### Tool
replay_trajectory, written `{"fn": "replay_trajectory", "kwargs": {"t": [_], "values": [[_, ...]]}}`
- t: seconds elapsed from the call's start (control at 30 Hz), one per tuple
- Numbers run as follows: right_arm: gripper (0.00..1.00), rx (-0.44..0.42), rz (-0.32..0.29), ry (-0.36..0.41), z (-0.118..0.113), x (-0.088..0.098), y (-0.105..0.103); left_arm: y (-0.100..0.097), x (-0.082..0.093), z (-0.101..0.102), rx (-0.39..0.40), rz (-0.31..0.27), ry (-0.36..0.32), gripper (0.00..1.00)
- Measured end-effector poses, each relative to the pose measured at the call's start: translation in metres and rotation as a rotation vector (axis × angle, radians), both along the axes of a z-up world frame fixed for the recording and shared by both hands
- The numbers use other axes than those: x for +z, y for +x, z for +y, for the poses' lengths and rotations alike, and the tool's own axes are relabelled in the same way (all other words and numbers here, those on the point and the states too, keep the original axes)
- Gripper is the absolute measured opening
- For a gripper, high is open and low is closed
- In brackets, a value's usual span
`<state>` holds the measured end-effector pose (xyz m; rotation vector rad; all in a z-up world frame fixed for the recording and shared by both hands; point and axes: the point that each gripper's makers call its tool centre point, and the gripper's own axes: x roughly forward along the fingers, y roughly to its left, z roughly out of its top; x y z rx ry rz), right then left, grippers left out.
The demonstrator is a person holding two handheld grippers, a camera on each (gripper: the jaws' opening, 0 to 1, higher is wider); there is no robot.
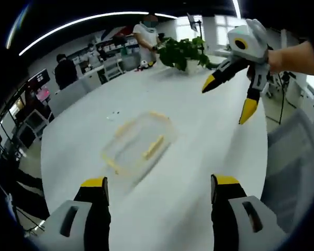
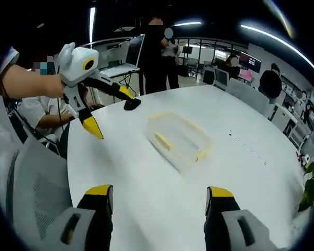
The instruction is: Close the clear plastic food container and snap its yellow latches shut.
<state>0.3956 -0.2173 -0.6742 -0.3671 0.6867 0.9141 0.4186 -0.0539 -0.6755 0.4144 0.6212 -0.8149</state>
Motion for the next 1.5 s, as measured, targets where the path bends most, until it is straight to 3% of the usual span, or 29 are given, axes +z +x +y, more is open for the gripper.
{"fn": "replay_trajectory", "kwargs": {"t": [0.23,0.5,0.83,0.9,1.13,1.5], "values": [[0.71,-0.04,-0.009,0.038,-0.007,-0.002,-0.015,-0.021,-0.005,0.004,0.022,0.014,-0.032,0.76],[0.7,-0.094,-0.04,0.069,-0.019,-0.011,-0.034,-0.047,-0.006,0.002,0.051,0.025,-0.128,0.79],[0.67,-0.132,-0.085,0.129,-0.024,-0.017,-0.067,-0.076,-0.006,-0.001,0.08,-0.028,-0.228,0.79],[0.68,-0.147,-0.088,0.133,-0.026,-0.018,-0.07,-0.082,-0.008,0.0,0.089,-0.047,-0.222,0.79],[0.66,-0.177,-0.091,0.147,-0.03,-0.022,-0.084,-0.1,-0.013,0.006,0.13,-0.046,-0.273,0.77],[0.66,-0.239,-0.092,0.153,-0.047,-0.031,-0.094,-0.106,-0.019,0.011,0.206,-0.036,-0.326,0.8]]}}
